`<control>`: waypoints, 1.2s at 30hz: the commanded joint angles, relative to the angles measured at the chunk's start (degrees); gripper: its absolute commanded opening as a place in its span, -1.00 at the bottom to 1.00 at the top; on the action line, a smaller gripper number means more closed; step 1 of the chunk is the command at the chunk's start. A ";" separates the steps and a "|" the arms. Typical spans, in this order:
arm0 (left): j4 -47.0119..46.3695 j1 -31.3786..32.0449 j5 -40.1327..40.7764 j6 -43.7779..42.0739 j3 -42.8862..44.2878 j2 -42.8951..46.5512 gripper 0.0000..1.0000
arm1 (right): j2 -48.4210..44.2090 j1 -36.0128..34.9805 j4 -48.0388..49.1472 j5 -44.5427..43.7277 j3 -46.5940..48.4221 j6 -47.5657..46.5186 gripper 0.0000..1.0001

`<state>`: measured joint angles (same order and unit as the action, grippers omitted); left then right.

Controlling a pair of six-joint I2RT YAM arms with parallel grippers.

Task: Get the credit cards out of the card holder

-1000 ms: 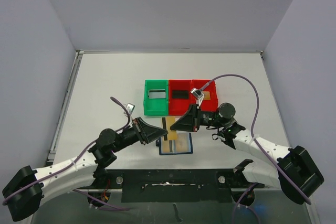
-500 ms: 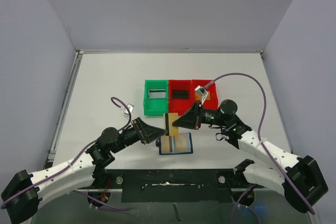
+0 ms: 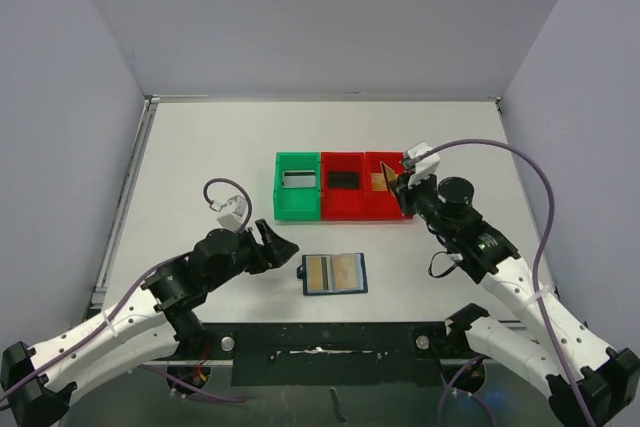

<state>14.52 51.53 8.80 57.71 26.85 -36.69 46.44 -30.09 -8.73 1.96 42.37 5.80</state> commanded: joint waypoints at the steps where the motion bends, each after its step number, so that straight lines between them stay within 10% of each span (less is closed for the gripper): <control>1: 4.76 -0.29 1.16 -2.08 2.14 -0.85 0.40 | 6.05 -0.12 -1.07 -12.51 1.20 -27.20 -1.00; 18: 2.81 -0.52 -4.45 -1.81 2.66 -3.12 0.42 | 31.51 11.68 6.67 6.63 7.98 -46.58 -1.00; 36: 1.37 -0.85 -6.50 -1.61 3.51 -2.85 0.44 | 45.38 12.38 10.50 7.84 13.22 -57.39 -1.00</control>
<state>18.68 50.98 3.73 56.31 27.49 -39.94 90.94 -18.28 -2.57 8.80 53.45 -45.69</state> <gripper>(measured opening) 0.711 0.031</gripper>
